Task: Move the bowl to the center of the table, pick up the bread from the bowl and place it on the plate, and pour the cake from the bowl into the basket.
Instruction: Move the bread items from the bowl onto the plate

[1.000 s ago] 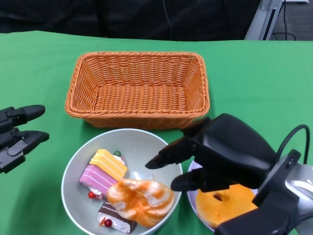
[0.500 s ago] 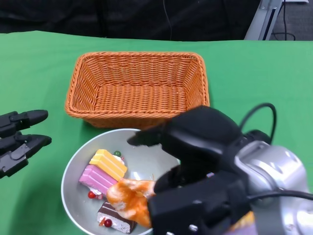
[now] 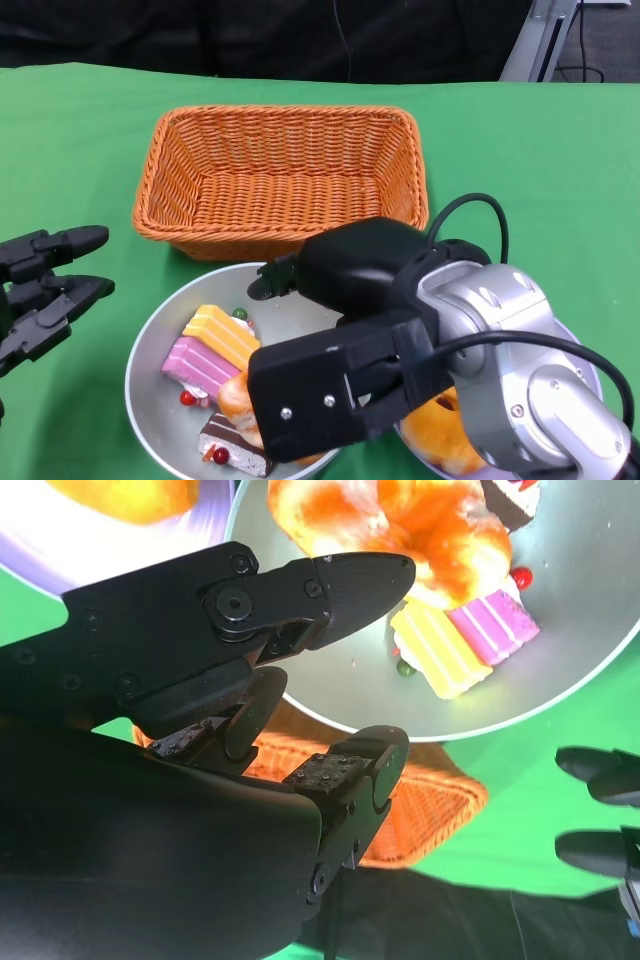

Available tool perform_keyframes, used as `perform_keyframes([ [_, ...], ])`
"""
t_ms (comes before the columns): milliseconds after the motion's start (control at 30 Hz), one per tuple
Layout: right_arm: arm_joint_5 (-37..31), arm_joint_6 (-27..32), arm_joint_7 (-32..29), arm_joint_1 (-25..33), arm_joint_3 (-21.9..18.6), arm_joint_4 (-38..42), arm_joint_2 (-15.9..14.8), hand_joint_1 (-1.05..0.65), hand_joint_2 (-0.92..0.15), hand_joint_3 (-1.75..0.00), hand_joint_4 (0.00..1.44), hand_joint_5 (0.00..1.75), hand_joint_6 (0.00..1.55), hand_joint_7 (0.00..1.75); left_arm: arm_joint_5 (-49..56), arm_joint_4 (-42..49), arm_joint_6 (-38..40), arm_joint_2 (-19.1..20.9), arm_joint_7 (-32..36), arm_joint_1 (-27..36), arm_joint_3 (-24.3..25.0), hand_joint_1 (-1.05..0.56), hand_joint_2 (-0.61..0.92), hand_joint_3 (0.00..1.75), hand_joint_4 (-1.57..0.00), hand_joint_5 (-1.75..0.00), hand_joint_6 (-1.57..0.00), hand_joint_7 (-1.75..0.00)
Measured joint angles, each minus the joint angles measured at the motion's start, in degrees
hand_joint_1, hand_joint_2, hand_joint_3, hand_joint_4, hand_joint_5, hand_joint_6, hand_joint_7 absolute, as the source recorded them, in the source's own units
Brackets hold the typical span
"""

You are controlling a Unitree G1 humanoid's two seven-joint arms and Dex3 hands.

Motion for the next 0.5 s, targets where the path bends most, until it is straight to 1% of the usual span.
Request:
perform_keyframes([
  [33,0.4,0.3,0.7,-0.3,0.1,0.6,0.0,-0.93,-0.92,-0.23,0.86,0.12,0.48,0.00,0.2,0.0,-0.1,-0.3,0.5,0.0,0.0,-0.21,0.92,0.16,-0.75,-0.66,-0.94,-0.08],
  [133,1.5,0.3,1.5,-1.2,0.1,1.6,0.0,-0.93,-0.92,-0.22,0.96,0.17,0.52,0.03,0.8,-0.1,-0.2,-0.7,1.6,0.3,-0.3,-0.23,0.92,0.16,-0.74,-0.64,-0.92,-0.06],
  [167,1.8,0.3,1.6,-1.4,0.1,1.9,0.0,-0.93,-0.92,-0.21,1.00,0.20,0.56,0.04,1.2,-0.2,-0.2,-0.7,2.1,0.5,-0.3,-0.23,0.92,0.16,-0.74,-0.64,-0.92,-0.06],
  [200,1.9,0.5,1.7,-1.5,0.2,2.4,0.0,-0.93,-0.92,-0.20,0.96,0.39,0.60,0.05,1.4,-0.4,0.0,-0.8,2.5,0.7,-0.4,-0.22,0.92,0.16,-0.74,-0.63,-0.93,-0.06],
  [233,2.0,0.9,1.8,-1.6,0.3,2.8,0.1,-0.93,-0.92,-0.20,0.92,0.51,0.63,0.05,1.5,-0.8,0.2,-1.0,2.9,0.8,-0.4,-0.22,0.92,0.16,-0.74,-0.63,-0.93,-0.06],
  [333,3.6,1.3,2.0,-1.6,0.4,3.8,0.1,-0.93,-0.92,-0.20,0.81,0.78,0.66,0.07,1.6,-2.0,0.8,-1.3,3.8,1.1,-0.5,-0.20,0.92,0.17,-0.75,-0.62,-0.92,-0.06],
  [400,4.4,1.4,2.5,-1.7,0.7,4.5,0.2,-0.94,-0.92,-0.21,0.72,0.88,0.65,0.08,1.6,-2.2,1.1,-1.3,4.1,1.2,-0.6,-0.20,0.92,0.17,-0.75,-0.62,-0.93,-0.06],
  [467,5.2,1.4,3.0,-2.0,0.9,5.2,0.2,-0.93,-0.92,-0.22,0.70,0.90,0.63,0.07,1.8,-2.3,1.2,-1.5,4.3,1.3,-0.7,-0.21,0.92,0.16,-0.76,-0.62,-0.93,-0.06],
  [500,5.7,1.6,3.6,-2.4,1.1,5.6,0.2,-0.94,-0.92,-0.23,0.71,0.96,0.62,0.08,1.8,-2.3,1.2,-1.6,4.4,1.3,-0.8,-0.20,0.92,0.16,-0.76,-0.62,-0.94,-0.06],
])
